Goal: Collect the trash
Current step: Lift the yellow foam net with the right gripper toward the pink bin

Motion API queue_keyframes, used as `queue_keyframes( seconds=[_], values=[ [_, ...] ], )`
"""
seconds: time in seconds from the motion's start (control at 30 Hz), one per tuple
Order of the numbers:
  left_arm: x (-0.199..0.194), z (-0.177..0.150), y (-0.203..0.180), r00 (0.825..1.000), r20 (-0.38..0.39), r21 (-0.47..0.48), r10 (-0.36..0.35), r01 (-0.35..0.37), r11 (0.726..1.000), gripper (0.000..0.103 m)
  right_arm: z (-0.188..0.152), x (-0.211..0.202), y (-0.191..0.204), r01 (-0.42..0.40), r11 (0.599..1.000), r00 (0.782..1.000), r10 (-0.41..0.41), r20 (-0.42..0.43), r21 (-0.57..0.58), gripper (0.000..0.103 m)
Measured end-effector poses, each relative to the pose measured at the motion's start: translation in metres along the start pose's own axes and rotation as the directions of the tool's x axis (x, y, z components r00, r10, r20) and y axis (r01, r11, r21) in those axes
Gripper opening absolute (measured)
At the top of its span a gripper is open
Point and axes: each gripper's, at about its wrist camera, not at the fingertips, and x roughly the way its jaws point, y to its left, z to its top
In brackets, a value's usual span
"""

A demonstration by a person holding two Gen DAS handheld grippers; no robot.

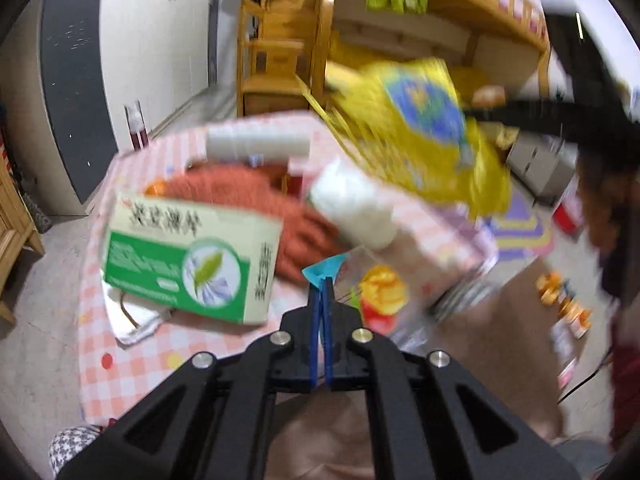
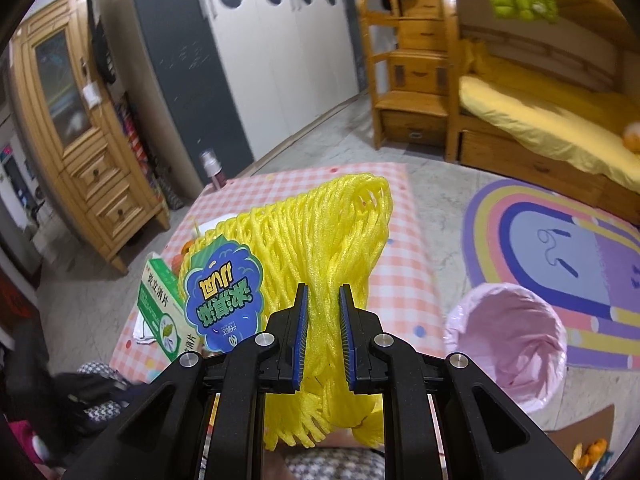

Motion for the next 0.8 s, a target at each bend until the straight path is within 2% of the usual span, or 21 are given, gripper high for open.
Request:
queue_keyframes(
  seconds=[0.13,0.33,0.4,0.47,0.53,0.7,0.8],
  values=[
    [-0.024,0.022,-0.011,0.997,0.083,0.003,0.0,0.0,1.0,0.0,-0.007,-0.023,-0.019,0.088,0.995,0.995,-0.09,0.034,0.036,0.016],
    [-0.008,0.067,-0.056,0.987,0.156,0.091,0.03,-0.045,0.995,0.0,-0.024,-0.052,-0.062,0.235,0.963,0.968,-0.244,0.062,0.132,0.016],
    [0.004,0.079,-0.071,0.986,0.163,0.121,0.026,-0.046,0.992,0.0,-0.031,-0.058,-0.079,0.297,0.941,0.948,-0.311,0.062,0.164,0.016],
    [0.016,0.089,-0.084,0.986,0.165,0.142,0.024,-0.048,0.989,0.0,-0.042,-0.06,-0.102,0.384,0.902,0.916,-0.399,0.043,0.199,0.016],
    [0.036,0.102,-0.1,0.988,0.156,0.162,0.013,-0.039,0.986,0.0,-0.052,-0.058,-0.122,0.435,0.869,0.892,-0.451,0.018,0.238,0.016],
    [0.088,0.127,-0.138,0.993,0.116,0.213,-0.022,-0.003,0.977,0.0,-0.073,-0.033,-0.165,0.531,0.8,0.843,-0.533,-0.073,0.281,0.016],
    [0.122,0.144,-0.163,0.994,0.108,0.248,-0.021,-0.006,0.969,0.0,-0.079,-0.008,-0.191,0.605,0.752,0.795,-0.592,-0.134,0.261,0.016]
  ],
)
